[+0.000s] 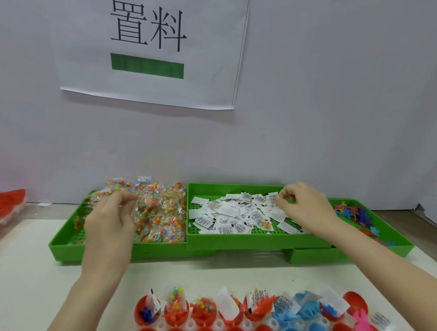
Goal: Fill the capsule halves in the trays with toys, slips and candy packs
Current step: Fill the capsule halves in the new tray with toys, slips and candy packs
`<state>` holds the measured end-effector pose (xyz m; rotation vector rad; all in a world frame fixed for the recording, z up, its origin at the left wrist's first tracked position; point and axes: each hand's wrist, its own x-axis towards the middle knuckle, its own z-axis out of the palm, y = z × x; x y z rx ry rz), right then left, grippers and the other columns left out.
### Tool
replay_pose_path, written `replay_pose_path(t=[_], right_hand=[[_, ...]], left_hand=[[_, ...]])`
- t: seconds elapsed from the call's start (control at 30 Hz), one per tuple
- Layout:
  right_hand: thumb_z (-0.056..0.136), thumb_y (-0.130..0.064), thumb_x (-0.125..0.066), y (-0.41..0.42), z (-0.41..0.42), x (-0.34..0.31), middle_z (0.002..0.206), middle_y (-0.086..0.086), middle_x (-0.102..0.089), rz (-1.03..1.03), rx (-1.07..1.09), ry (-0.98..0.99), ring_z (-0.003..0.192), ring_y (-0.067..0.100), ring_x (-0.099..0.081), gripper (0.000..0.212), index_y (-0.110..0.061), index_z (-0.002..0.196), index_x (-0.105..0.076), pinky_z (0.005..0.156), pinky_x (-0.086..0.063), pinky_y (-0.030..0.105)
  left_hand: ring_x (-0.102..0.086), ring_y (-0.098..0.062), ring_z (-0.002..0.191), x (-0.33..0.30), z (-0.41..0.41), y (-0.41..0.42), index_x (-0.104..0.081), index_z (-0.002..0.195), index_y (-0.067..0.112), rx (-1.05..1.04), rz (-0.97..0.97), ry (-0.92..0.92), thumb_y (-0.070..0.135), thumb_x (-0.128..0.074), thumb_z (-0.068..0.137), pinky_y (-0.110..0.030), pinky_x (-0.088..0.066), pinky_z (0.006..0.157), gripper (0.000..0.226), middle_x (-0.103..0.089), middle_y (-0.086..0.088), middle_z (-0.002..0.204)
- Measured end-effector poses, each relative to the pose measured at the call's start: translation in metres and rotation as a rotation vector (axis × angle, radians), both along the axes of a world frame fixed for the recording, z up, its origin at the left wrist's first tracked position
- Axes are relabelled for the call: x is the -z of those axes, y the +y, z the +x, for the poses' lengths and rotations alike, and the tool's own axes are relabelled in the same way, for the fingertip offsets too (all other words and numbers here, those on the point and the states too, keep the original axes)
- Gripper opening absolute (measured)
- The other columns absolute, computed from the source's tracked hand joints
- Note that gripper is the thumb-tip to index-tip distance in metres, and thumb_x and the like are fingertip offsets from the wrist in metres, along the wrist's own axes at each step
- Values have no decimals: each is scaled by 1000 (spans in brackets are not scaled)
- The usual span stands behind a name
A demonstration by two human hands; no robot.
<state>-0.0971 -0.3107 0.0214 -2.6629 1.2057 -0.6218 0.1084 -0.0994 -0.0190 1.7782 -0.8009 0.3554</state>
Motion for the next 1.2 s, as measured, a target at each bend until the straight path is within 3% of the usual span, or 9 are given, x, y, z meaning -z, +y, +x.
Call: replay_pose_path(t=[0.07, 0.17, 0.3, 0.4, 0.53, 0.6, 0.77, 1.03, 1.2], right_hand=[[93, -24, -40, 3, -5, -2, 84, -3, -51, -386, -1, 122, 79, 19, -50, 21, -16, 84, -57, 71, -23, 30], [84, -20, -40, 8, -10, -10, 63, 4, -51, -752, -35, 91, 56, 23, -47, 32, -8, 63, -60, 63, -24, 30], [89, -30, -50, 7, -11, -16, 68, -11, -38, -370, 19, 124, 75, 18, -46, 21, -18, 75, -60, 68, -21, 28], [88, -34, -49, 15, -15, -19, 67, -9, -38, -366, 21, 182, 76, 15, -44, 23, -20, 78, -65, 68, -20, 29], [78, -23, -69, 57, -20, -42, 60, -3, -59, 377, -103, -534, 61, 10, -49, 17, -19, 62, -67, 58, -36, 24], [73, -22, -72, 90, -25, -52, 59, -4, -65, 555, -253, -638, 61, 1, -57, 14, -20, 59, -71, 57, -42, 13], [64, -31, -67, 155, -40, -56, 56, 6, -53, 515, -395, -693, 52, 2, -43, 15, -17, 65, -71, 50, -34, 10], [73, -29, -68, 194, -68, -46, 56, -13, -50, 437, -440, -687, 53, 0, -43, 2, -28, 73, -70, 52, -35, 10], [82, -38, -49, 210, -90, -45, 64, -14, -52, 890, -559, -831, 56, 1, -49, 27, -37, 103, -65, 64, -46, 15]], left_hand=[[-60, -30, 69, 0, -1, 0, -63, 97, 2, 11, -24, 17, 2, -49, 92, -43, -49, 71, 16, -59, -6, 86], [-58, -18, 59, -1, -2, 0, -61, 92, 9, 29, -44, 38, 3, -49, 92, -31, -46, 61, 14, -57, 1, 77], [-56, -6, 55, -2, -1, -1, -59, 84, 14, 42, -51, 65, 4, -50, 92, -7, -39, 54, 15, -53, 13, 68], [-55, 2, 50, -6, -2, -2, -61, 83, 11, 56, -39, 113, 4, -52, 90, 2, -36, 54, 13, -56, 9, 66], [-60, -2, 64, -30, -17, -2, -63, 97, 11, 244, -35, 269, 6, -52, 91, 0, -43, 55, 14, -63, 4, 75], [-63, 1, 63, -50, -39, 0, -63, 98, 15, 418, -43, 318, 11, -51, 92, -2, -44, 57, 15, -65, 6, 80], [-66, -1, 65, -81, -118, 28, -68, 78, 26, 851, -19, 455, 45, -45, 76, -7, -48, 62, 30, -70, 12, 75], [-69, -9, 63, -90, -160, 68, -74, 75, 20, 816, -168, 574, 0, -60, 79, -13, -51, 54, 25, -73, -4, 72], [-70, -19, 69, -91, -176, 94, -72, 88, 23, 731, -193, 600, 4, -61, 80, -12, -51, 55, 23, -72, -8, 74]])
